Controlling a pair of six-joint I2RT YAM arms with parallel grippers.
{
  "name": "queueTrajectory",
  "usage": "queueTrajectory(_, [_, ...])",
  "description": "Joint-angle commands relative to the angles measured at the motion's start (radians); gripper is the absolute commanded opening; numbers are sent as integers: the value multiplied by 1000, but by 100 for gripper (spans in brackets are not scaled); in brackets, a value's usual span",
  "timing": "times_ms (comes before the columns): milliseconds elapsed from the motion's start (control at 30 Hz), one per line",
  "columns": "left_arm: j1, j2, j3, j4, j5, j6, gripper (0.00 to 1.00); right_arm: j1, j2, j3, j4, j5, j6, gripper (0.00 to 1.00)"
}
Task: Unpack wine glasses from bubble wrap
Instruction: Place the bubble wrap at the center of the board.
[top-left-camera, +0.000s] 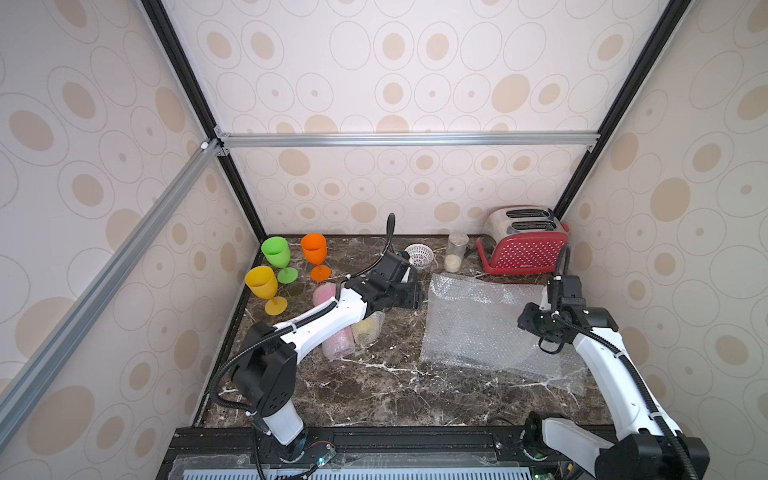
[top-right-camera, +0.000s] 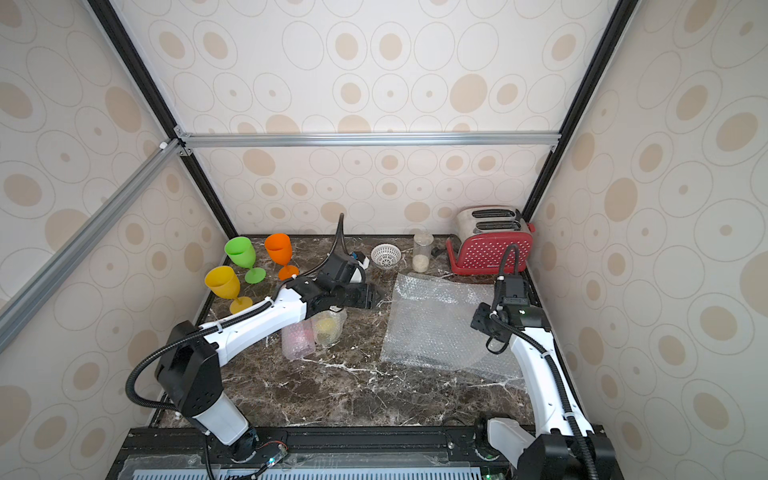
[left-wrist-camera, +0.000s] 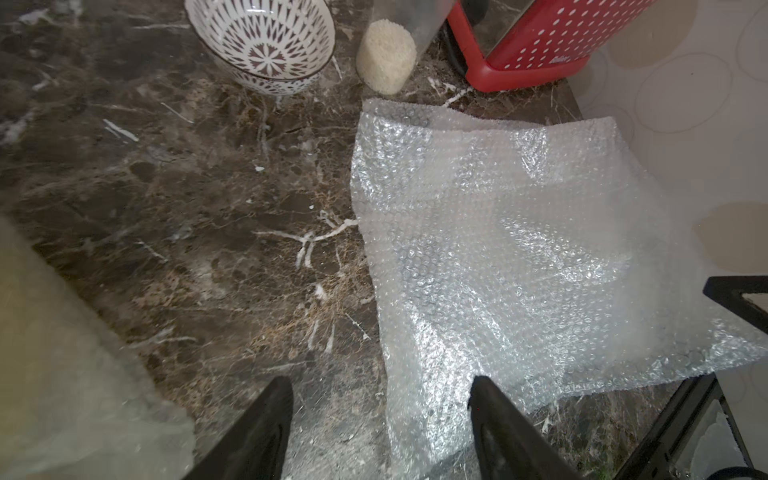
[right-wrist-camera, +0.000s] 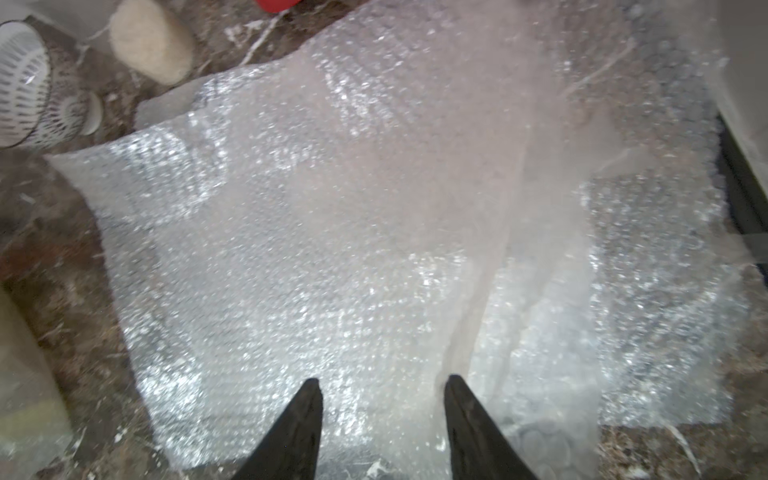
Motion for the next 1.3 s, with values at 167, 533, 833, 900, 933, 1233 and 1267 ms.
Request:
queueTrajectory(167, [94,-196,-141,-110,-108,-3,69,197,49,88,-51,4,18,50])
queueTrajectory(533, [183,-367,-331,-63,-73,-1,69,198,-59,171,-282,251,47,60])
queueTrajectory(833, [194,-381,-374,-25,-44,23,69,190,-125,183,-416,410,100,60])
queueTrajectory(900, [196,-388,-386,-14,-32,19,69,185,-133,185,-425,402,94,60])
queueTrajectory(933, [196,-390,-391,-13,-31,20,69,185,-137,186,-425,388,93,60])
queueTrajectory(1233, [219,-413,-432,-22,-40,14,69,191,-167,148,-308,67,53,52])
queueTrajectory(1267, [222,-412,-437,-24,-44,12,69,198,-158,145,-298,39,54,51])
